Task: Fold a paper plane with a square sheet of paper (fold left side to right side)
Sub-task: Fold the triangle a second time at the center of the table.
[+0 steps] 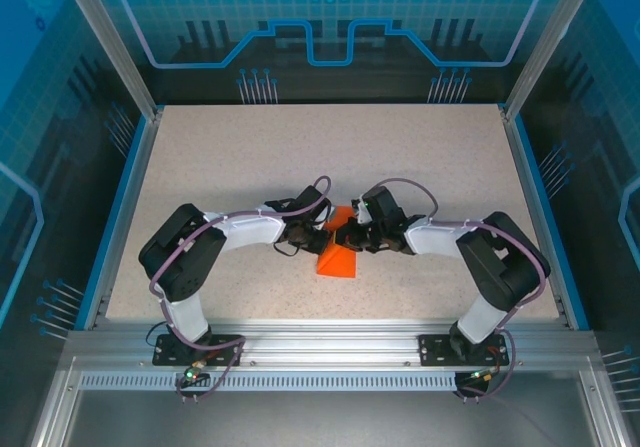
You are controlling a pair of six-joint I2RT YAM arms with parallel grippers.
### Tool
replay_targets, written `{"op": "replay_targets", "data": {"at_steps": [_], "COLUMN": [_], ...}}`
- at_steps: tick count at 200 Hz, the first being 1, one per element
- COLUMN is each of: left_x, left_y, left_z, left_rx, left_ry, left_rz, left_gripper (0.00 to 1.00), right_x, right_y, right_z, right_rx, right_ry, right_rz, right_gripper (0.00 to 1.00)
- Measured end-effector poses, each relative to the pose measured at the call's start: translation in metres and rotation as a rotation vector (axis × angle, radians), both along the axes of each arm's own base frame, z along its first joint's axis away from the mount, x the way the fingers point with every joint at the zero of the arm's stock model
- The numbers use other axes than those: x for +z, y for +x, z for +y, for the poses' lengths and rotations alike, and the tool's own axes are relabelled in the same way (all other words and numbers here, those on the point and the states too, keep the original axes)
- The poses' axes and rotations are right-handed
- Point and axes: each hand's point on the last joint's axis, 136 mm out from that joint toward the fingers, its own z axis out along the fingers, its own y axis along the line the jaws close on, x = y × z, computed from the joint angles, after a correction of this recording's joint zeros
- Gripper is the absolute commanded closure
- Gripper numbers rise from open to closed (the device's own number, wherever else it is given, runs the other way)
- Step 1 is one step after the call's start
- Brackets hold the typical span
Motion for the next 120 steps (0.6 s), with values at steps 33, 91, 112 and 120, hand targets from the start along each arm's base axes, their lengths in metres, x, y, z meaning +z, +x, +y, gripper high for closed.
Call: {"op": "replay_targets", "data": {"at_steps": [33, 91, 112, 120], "left_x": [0.000, 0.000, 0.000, 0.000], "left_y": [0.000, 0.000, 0.000, -0.001], "left_z": [0.000, 0.000, -0.001, -0.001], "left_rx": [-0.002, -0.002, -0.002, -0.002], "left_ry": [0.000, 0.000, 0.000, 0.000], "left_rz": [0.000, 0.000, 0.000, 0.000], "left_gripper": [1.00, 1.00, 1.00, 1.00], "right_x": [-0.007, -0.013, -0.014, -0.015], "right_y": [0.000, -0.005, -0.006, -0.007], "right_z": [0.002, -0.001, -0.002, -0.003], "right_rx": [0.005, 0.015, 0.017, 0.017], "right_ry": [-0.012, -0.045, -0.054, -0.059], "right_rz": [0.016, 0.030, 0.033, 0.034], "right_gripper": [0.96, 0.96, 0.96, 0.96]}}
